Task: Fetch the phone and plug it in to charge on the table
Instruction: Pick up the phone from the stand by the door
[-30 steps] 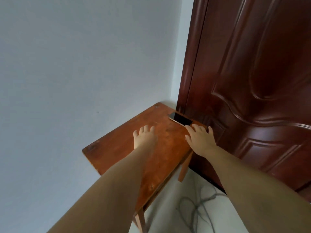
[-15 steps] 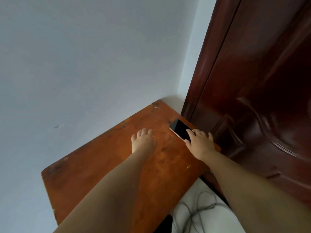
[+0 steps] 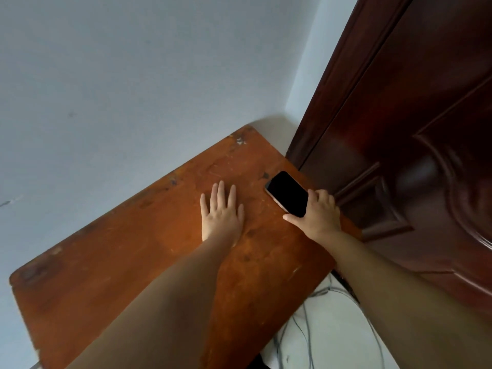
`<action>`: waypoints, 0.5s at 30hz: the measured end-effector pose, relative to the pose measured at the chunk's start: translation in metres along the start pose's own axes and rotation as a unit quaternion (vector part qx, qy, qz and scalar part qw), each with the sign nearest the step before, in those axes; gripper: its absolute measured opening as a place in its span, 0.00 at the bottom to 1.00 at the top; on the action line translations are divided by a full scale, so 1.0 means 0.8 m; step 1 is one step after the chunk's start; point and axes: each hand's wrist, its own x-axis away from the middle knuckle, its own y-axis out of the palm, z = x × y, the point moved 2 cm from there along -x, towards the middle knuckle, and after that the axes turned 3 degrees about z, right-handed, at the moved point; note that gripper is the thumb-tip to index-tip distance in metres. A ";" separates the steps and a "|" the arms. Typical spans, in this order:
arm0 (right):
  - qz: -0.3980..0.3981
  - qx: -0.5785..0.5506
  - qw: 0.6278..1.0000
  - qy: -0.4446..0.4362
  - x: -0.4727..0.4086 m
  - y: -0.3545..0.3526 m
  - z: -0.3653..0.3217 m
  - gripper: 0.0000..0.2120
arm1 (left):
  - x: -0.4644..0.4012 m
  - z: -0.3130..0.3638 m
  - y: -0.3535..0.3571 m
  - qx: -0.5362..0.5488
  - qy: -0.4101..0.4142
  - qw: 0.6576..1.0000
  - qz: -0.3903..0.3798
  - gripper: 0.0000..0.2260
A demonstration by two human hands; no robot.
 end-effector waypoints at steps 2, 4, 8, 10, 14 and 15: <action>0.010 -0.009 1.000 -0.005 -0.002 -0.002 0.001 0.42 | 0.000 0.001 -0.001 -0.001 -0.003 1.000 -0.007 0.27; 0.012 -0.024 1.000 -0.010 -0.003 -0.005 0.001 0.41 | -0.001 0.001 -0.004 -0.002 -0.003 1.000 -0.024 0.27; 0.046 -0.040 0.997 -0.054 -0.004 -0.030 -0.006 0.39 | -0.010 -0.001 -0.030 0.002 0.009 0.998 -0.064 0.26; 0.077 -0.035 0.992 -0.092 -0.001 -0.054 -0.016 0.38 | -0.007 -0.003 -0.053 0.014 -0.003 0.998 -0.057 0.25; 0.125 -0.016 0.982 -0.142 0.015 -0.097 -0.038 0.37 | 0.020 -0.013 -0.097 0.034 -0.036 0.999 -0.013 0.25; 0.133 -0.012 0.980 -0.151 0.022 -0.106 -0.044 0.37 | 0.032 -0.016 -0.108 0.035 -0.042 0.999 -0.001 0.25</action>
